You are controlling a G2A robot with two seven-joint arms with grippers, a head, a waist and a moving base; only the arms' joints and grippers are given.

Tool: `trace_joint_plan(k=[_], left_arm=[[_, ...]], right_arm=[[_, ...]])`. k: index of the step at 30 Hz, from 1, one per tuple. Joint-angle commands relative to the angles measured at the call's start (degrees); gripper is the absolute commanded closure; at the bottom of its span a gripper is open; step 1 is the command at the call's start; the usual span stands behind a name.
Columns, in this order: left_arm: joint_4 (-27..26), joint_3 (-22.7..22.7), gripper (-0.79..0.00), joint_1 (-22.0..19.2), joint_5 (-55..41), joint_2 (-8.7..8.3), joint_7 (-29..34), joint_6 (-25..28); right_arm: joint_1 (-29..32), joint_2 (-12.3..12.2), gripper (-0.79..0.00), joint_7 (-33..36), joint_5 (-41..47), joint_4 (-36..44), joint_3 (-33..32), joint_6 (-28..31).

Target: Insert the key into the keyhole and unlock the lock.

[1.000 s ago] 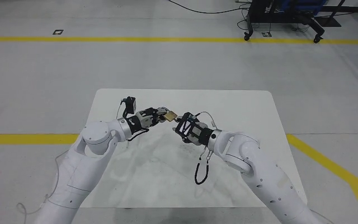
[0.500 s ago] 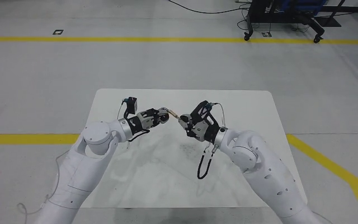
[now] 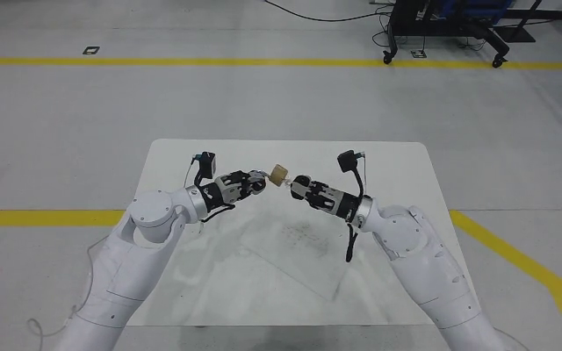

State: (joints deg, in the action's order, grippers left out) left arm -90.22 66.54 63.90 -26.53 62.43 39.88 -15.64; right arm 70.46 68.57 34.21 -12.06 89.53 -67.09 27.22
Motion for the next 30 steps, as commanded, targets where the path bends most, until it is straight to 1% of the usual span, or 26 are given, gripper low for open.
trace_joint_plan(k=[1,2,3,4,5,9,13,16,18,21,24,25,28,30], left_arm=[[0.00,0.02,0.000,0.01,0.01,0.02,0.13,0.11],[0.03,0.03,0.000,0.02,0.04,0.02,0.17,0.15],[0.05,0.01,0.000,0.02,0.08,0.03,0.25,0.12],[0.03,0.02,0.000,-0.02,0.20,0.03,0.32,0.15],[0.05,0.03,0.000,-0.02,0.23,0.04,0.36,0.16],[0.02,0.09,0.000,0.03,0.34,0.08,0.35,0.39],[-0.24,-0.21,0.000,0.08,0.73,0.10,1.05,0.26],[-0.64,-1.44,0.000,-0.33,2.30,0.10,2.97,-0.50],[-0.66,-2.78,0.000,-0.91,3.66,0.17,4.21,-1.92],[-0.67,-6.23,0.000,-2.70,7.95,0.31,7.01,-5.65],[-0.02,-11.20,0.000,-5.21,14.06,0.57,10.32,-10.83],[0.90,-13.19,0.000,-6.02,15.74,0.72,11.91,-13.47],[2.95,-18.33,0.000,-8.90,20.30,1.47,13.82,-17.90],[4.04,-21.20,0.000,-10.26,21.92,2.15,13.89,-18.85]], right_arm=[[-0.19,-0.02,-0.086,0.25,-0.24,0.04,0.21,0.09],[-0.32,-0.04,-0.339,0.35,-0.52,0.21,0.25,0.37],[-0.33,-0.07,-0.462,0.25,-0.70,0.26,0.22,0.38],[-0.33,-0.12,-0.708,0.21,-1.20,0.42,0.12,0.19],[-0.31,-0.19,-0.785,0.09,-1.85,0.65,-0.13,-0.12],[0.97,-0.77,-0.785,-1.44,-5.23,2.60,-2.81,-1.53],[4.19,-1.71,-0.785,-4.28,-7.23,5.28,-8.49,-2.07],[7.00,-2.43,-0.785,-5.65,-8.79,7.37,-13.10,-2.45],[7.00,-2.43,-0.785,-5.65,-8.79,7.37,-13.10,-2.45],[7.00,-2.43,-0.785,-5.65,-8.79,7.37,-13.10,-2.45],[7.00,-2.43,-0.785,-5.65,-8.79,7.37,-13.10,-2.45],[7.00,-2.43,-0.785,-5.65,-8.79,7.37,-13.10,-2.45],[7.00,-2.43,-0.785,-5.65,-8.79,7.37,-13.10,-2.45],[7.00,-2.43,-0.785,-5.65,-8.79,7.37,-13.10,-2.45]])
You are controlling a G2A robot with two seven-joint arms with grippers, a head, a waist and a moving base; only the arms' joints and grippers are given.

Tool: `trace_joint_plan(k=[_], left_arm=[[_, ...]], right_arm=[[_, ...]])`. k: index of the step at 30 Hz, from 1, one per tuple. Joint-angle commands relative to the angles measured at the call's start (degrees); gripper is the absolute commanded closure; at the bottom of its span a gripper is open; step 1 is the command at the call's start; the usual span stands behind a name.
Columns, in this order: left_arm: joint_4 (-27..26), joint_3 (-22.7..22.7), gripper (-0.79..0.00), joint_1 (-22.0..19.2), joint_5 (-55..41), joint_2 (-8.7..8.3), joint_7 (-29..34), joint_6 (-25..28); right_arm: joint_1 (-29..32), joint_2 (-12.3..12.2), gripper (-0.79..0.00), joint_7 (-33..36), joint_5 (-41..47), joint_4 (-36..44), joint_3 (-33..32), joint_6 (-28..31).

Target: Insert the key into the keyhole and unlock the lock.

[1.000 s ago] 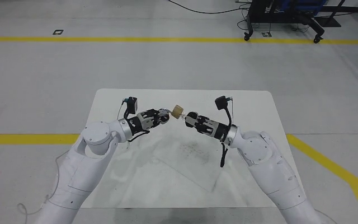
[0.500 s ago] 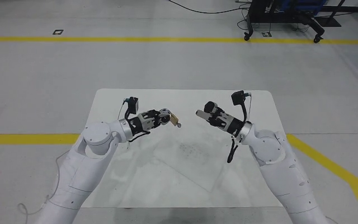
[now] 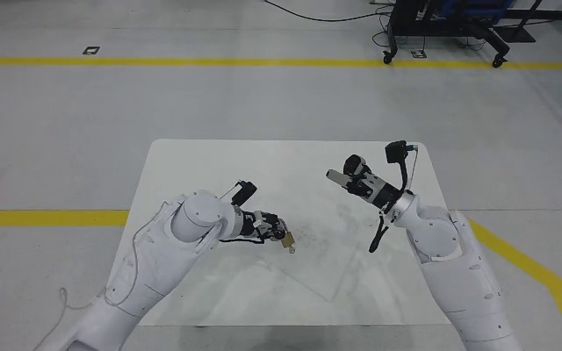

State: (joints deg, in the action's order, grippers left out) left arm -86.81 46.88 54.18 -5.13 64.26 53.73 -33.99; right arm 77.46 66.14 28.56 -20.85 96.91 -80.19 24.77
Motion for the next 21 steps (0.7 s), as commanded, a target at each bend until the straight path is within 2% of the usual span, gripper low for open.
trace_joint_plan(k=[1,6,12,13,14,16,17,21], left_arm=[[1.13,-2.67,0.000,-1.25,1.13,0.66,-0.22,-0.98],[3.71,-5.83,0.000,-2.98,1.36,2.11,-2.56,-2.02],[5.28,-7.23,0.000,-3.97,1.48,2.93,-3.39,-2.88],[5.36,-7.25,-0.040,-4.03,1.43,3.00,-3.54,-2.93],[5.28,-7.25,-0.166,-4.08,1.48,3.04,-3.64,-2.95],[4.64,-7.02,-0.551,-4.05,1.86,3.02,-4.21,-2.29],[4.18,-6.51,-0.785,-3.99,1.71,2.94,-4.46,-1.85],[2.04,-2.98,-0.785,-2.78,0.11,2.16,-4.99,-0.82]], right_arm=[[0.00,0.00,-0.785,0.00,0.00,0.00,0.00,0.00],[0.00,0.00,-0.785,0.00,0.00,0.00,0.00,0.00],[0.00,0.00,-0.785,0.00,0.00,0.00,0.00,0.00],[0.00,0.00,-0.785,0.00,0.00,0.00,0.00,0.00],[0.00,0.00,-0.785,0.00,0.00,0.00,0.00,0.00],[0.00,0.00,-0.785,0.00,0.00,0.00,0.00,0.00],[0.00,0.00,-0.785,0.00,0.00,0.00,0.00,0.00],[0.00,0.00,-0.785,0.00,0.00,0.00,0.00,0.00]])
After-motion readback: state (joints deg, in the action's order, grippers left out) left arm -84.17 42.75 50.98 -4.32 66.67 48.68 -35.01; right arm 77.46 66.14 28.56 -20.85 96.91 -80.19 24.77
